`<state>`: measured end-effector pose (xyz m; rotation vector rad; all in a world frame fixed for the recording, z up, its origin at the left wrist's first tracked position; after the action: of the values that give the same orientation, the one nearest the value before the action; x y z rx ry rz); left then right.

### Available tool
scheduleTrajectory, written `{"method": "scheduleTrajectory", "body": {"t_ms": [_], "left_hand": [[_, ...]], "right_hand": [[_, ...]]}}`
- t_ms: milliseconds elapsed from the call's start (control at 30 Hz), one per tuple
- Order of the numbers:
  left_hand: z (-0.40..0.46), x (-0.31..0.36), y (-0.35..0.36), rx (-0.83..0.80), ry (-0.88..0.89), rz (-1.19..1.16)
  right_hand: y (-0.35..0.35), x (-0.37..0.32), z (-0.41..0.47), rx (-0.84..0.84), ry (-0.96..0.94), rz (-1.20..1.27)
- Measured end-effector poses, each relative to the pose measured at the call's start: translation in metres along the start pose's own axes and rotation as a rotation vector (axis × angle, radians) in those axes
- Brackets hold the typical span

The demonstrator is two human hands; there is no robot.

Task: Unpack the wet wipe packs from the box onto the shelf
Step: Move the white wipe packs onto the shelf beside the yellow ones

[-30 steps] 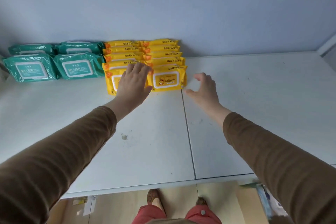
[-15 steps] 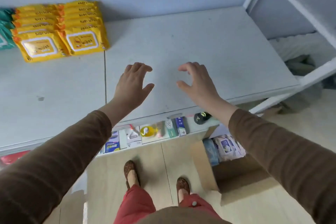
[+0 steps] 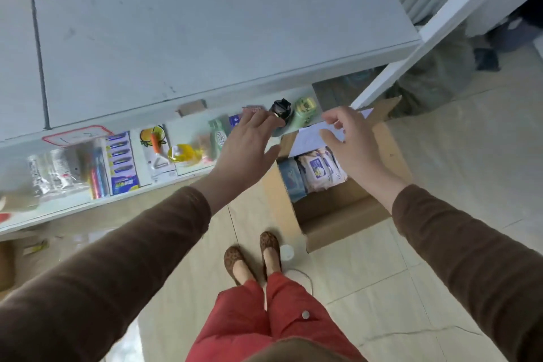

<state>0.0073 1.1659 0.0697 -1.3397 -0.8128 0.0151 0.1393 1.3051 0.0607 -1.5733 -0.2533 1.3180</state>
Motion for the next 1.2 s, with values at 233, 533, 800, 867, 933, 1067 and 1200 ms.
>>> {"method": "scheduleTrajectory", "body": {"t_ms": [233, 533, 800, 867, 933, 1067, 1200], "left_hand": [[-0.029, 0.009, 0.132, -0.235, -0.171, -0.032], [-0.036, 0.017, 0.299, -0.379, -0.393, 0.055], [0.01, 0.004, 0.434, -0.449, -0.432, 0.129], [0.028, -0.005, 0.461, -0.455, -0.416, 0.166], [0.047, -0.016, 0.485, -0.472, -0.397, 0.202], [0.086, -0.033, 0.529, -0.496, -0.344, 0.296], [0.111, -0.045, 0.56, -0.463, -0.298, 0.368]], "right_hand": [[0.03, 0.124, -0.078, -0.122, 0.253, 0.055], [0.097, 0.276, -0.136, -0.338, 0.421, 0.186], [0.157, 0.405, -0.142, -0.366, 0.562, 0.21], [0.169, 0.438, -0.14, -0.33, 0.607, 0.209], [0.178, 0.467, -0.135, -0.289, 0.635, 0.184], [0.194, 0.517, -0.114, -0.224, 0.62, 0.07], [0.206, 0.551, -0.093, -0.187, 0.654, 0.026]]}}
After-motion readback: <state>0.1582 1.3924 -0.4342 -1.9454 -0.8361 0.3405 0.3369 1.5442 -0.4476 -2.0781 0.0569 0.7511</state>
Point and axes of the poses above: each hand's wrist, its own z-axis towards the middle knuckle, its own y-axis out of the palm, x = y × z, the point moved 10 cm from there along z, towards the middle knuckle, and after that the axes turned 12 degrees about -y, right-handed, at the moved point
